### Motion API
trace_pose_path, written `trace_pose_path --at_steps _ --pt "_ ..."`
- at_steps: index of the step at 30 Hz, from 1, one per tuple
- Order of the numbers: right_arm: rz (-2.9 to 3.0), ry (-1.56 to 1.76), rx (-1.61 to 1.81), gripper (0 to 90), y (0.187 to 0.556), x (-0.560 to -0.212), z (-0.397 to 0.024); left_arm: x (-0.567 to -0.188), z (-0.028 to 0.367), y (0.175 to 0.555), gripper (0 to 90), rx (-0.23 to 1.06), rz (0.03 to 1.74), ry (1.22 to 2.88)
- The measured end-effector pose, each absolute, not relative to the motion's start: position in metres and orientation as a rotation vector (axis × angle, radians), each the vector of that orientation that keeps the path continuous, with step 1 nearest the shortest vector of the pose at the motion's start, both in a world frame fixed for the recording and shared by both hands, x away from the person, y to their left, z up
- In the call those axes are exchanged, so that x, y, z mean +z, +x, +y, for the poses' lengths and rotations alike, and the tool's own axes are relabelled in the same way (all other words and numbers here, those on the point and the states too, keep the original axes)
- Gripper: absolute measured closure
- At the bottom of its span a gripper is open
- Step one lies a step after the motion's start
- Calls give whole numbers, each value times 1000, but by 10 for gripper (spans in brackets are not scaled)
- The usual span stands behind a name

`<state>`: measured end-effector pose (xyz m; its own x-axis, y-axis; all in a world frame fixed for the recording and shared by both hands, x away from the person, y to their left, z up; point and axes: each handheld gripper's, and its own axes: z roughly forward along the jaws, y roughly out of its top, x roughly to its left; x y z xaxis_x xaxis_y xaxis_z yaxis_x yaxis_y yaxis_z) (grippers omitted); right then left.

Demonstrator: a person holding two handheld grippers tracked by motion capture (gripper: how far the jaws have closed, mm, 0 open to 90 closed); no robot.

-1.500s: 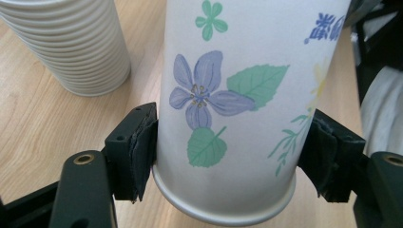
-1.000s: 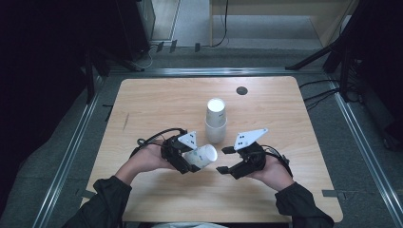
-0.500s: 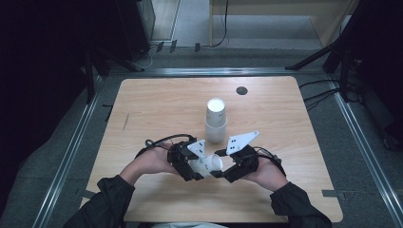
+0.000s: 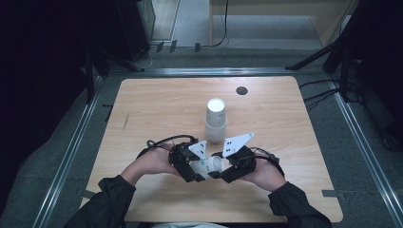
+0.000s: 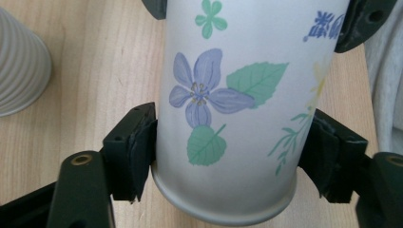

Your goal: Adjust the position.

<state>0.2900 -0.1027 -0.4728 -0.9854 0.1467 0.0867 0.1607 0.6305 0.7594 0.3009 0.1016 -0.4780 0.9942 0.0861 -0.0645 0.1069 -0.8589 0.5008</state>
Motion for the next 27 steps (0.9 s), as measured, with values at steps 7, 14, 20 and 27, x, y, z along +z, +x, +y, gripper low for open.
trace_pose_path --at_steps 7,14,20,27 --pt "-2788 -297 -1373 354 293 -467 -110 -475 107 307 123 -56 208 2548" --pt "-2767 -308 -1404 353 297 -463 -119 -470 115 307 91 -32 255 2486" --pt "-2745 -284 -1427 353 300 -460 -118 -466 124 306 71 -43 316 2421" --pt "-2694 -273 -1455 353 306 -456 -116 -462 133 300 30 -41 381 2341"
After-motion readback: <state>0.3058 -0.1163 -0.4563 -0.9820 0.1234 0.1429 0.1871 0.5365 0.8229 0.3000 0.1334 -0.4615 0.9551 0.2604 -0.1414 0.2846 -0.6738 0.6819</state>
